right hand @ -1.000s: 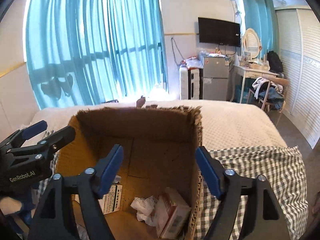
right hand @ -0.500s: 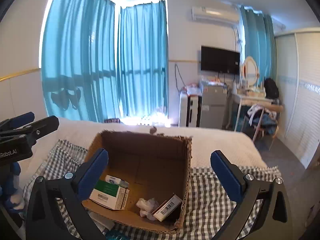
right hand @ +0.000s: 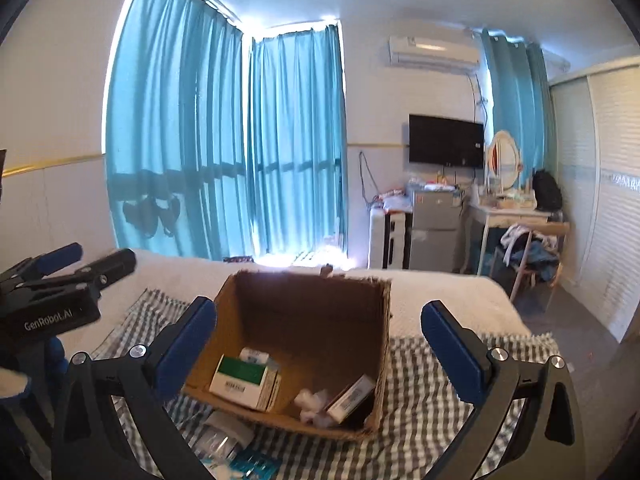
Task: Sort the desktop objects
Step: 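Move both tools back toward the remaining items on the sheet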
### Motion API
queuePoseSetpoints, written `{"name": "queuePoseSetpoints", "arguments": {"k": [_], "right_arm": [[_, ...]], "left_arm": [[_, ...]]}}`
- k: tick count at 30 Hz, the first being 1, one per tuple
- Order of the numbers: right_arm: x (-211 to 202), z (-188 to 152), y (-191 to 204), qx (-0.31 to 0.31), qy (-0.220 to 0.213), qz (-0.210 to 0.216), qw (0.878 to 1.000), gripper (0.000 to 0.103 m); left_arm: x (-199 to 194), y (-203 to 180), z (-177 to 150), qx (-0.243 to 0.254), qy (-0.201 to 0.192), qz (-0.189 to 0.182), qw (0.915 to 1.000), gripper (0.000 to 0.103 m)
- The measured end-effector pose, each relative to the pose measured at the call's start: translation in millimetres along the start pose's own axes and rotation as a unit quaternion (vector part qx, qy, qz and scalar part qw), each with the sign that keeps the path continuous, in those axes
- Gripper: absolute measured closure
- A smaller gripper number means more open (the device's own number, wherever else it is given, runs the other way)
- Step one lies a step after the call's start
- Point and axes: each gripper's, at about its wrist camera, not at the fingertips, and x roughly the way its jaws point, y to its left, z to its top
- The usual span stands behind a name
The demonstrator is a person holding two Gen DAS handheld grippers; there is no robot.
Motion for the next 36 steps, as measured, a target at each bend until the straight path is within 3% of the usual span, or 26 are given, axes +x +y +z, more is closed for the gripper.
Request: {"name": "queuePoseSetpoints", "arguments": {"k": [4, 11, 17, 23, 28, 36], "right_arm": [[1.0, -15.4, -9.9, 0.036, 0.038, 0.035, 0.998, 0.0], [4.3, -63.4, -5.5, 0.009, 0.08, 0.02, 0.997, 0.0], [12.9, -107.9, -20.4, 0.034, 0.09, -0.03, 0.995, 0.0], [30.5, -122.4, -22.6, 0.026, 0.14, -0.014, 0.99, 0.0], [40.5, -139.9, -12.2, 0.002, 0.19, 0.013, 0.982, 0.0], [51.8, -167.5, 2.8, -0.027, 0.248, 0.024, 0.968, 0.005]], "left_arm": [[-13.3, 1.9, -5.5, -0.005, -0.013, 0.032, 0.9994, 0.0], [-19.7, 1.9, -24.6, 0.004, -0.002, 0.018, 0.9998, 0.0], [-2.3, 6.3, -52.7, 0.0, 0.04, 0.014, 0.9991, 0.0], [20.8, 11.7, -79.0, -0.018, 0.102, -0.002, 0.9946, 0.0], [30.6, 4.2, -100.4, 0.016, 0.133, 0.007, 0.9909, 0.0], [63.0, 11.0, -138.8, 0.014, 0.207, 0.012, 0.9782, 0.0]]}}
